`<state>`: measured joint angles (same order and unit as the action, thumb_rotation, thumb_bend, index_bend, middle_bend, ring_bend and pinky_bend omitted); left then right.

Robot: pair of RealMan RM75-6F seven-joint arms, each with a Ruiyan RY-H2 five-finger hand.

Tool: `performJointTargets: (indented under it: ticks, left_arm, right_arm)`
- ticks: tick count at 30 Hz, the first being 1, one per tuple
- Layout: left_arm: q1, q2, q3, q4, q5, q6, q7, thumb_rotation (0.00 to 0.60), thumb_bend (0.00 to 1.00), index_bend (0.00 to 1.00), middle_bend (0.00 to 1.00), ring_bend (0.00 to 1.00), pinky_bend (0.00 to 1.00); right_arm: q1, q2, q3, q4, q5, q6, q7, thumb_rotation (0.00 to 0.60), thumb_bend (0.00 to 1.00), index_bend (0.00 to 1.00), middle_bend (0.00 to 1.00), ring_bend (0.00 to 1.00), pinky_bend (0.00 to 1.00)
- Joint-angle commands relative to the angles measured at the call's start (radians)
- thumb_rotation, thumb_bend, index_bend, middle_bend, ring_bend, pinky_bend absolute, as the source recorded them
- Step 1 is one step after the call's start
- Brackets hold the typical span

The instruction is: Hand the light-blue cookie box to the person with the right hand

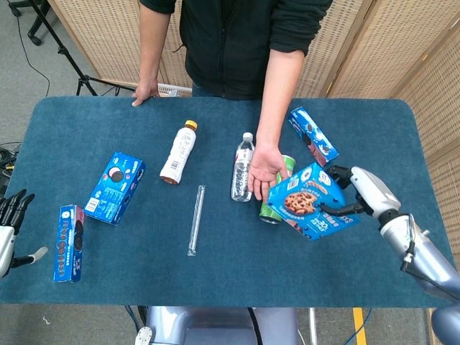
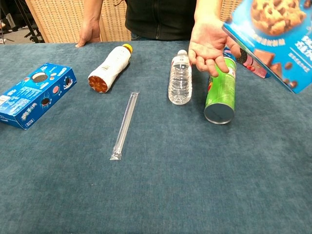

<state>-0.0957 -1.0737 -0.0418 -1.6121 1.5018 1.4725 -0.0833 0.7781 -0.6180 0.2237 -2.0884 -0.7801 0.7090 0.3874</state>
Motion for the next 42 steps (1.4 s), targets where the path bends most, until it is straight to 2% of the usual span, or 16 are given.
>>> performJointTargets:
  ticks: [1, 6, 9, 13, 19, 26, 35, 36, 38, 40, 41, 42]
  left_arm:
    - [-0.001, 0.005, -0.003, 0.002, -0.007, -0.004, -0.012, 0.6, 0.0, 0.0, 0.0, 0.0, 0.0]
    - [-0.002, 0.006, -0.002, 0.004, -0.006, -0.007, -0.016, 0.6, 0.0, 0.0, 0.0, 0.0, 0.0]
    - [-0.004, 0.006, -0.002, 0.005, -0.009, -0.011, -0.014, 0.6, 0.0, 0.0, 0.0, 0.0, 0.0]
    - [-0.006, 0.003, -0.002, 0.007, -0.014, -0.017, -0.009, 0.6, 0.0, 0.0, 0.0, 0.0, 0.0]
    - [-0.01, 0.0, -0.006, 0.011, -0.028, -0.027, -0.006, 0.6, 0.0, 0.0, 0.0, 0.0, 0.0]
    - [-0.017, -0.004, -0.01, 0.014, -0.044, -0.045, 0.0, 0.6, 0.0, 0.0, 0.0, 0.0, 0.0]
    - [-0.024, -0.006, -0.014, 0.019, -0.058, -0.061, 0.002, 0.6, 0.0, 0.0, 0.0, 0.0, 0.0]
    - [-0.024, -0.006, -0.013, 0.019, -0.058, -0.062, 0.003, 0.6, 0.0, 0.0, 0.0, 0.0, 0.0]
    - [-0.024, -0.007, -0.013, 0.018, -0.058, -0.062, 0.006, 0.6, 0.0, 0.0, 0.0, 0.0, 0.0]
    - [-0.024, -0.008, -0.012, 0.017, -0.057, -0.06, 0.007, 0.6, 0.0, 0.0, 0.0, 0.0, 0.0]
    - [-0.024, -0.008, -0.012, 0.017, -0.057, -0.06, 0.008, 0.6, 0.0, 0.0, 0.0, 0.0, 0.0]
    - [-0.024, -0.008, -0.012, 0.016, -0.057, -0.06, 0.009, 0.6, 0.0, 0.0, 0.0, 0.0, 0.0]
  right_arm:
    - [0.26, 0.07, 0.032, -0.035, 0.444, -0.203, -0.049, 0.6, 1.0, 0.69, 0.7, 0.58, 0.36]
    - [0.374, 0.068, 0.003, -0.013, 0.651, -0.262, -0.039, 0.6, 1.0, 0.7, 0.72, 0.6, 0.37]
    - [0.439, 0.047, -0.029, 0.004, 0.742, -0.259, -0.053, 0.6, 1.0, 0.7, 0.72, 0.6, 0.37]
    - [0.54, -0.033, -0.07, 0.037, 0.871, -0.174, -0.088, 0.6, 1.0, 0.7, 0.72, 0.6, 0.37]
    - [0.663, -0.157, -0.132, 0.093, 1.036, -0.018, -0.227, 0.6, 1.0, 0.7, 0.72, 0.6, 0.37]
    - [0.682, -0.248, -0.12, 0.158, 1.135, 0.035, -0.308, 0.6, 1.0, 0.7, 0.72, 0.6, 0.37]
    - [0.643, -0.309, -0.068, 0.215, 1.181, 0.083, -0.365, 0.6, 1.0, 0.7, 0.71, 0.6, 0.37]
    - [0.634, -0.312, -0.059, 0.216, 1.176, 0.079, -0.365, 0.6, 1.0, 0.68, 0.67, 0.58, 0.37]
    - [0.599, -0.313, -0.025, 0.215, 1.139, 0.057, -0.344, 0.6, 1.0, 0.56, 0.51, 0.43, 0.37]
    - [0.56, -0.315, 0.008, 0.21, 1.092, 0.043, -0.313, 0.6, 1.0, 0.34, 0.23, 0.16, 0.28]
    - [0.547, -0.316, 0.018, 0.208, 1.076, 0.046, -0.304, 0.6, 1.0, 0.25, 0.13, 0.06, 0.21]
    - [0.536, -0.319, 0.027, 0.206, 1.06, 0.054, -0.297, 0.6, 0.98, 0.21, 0.08, 0.02, 0.18]
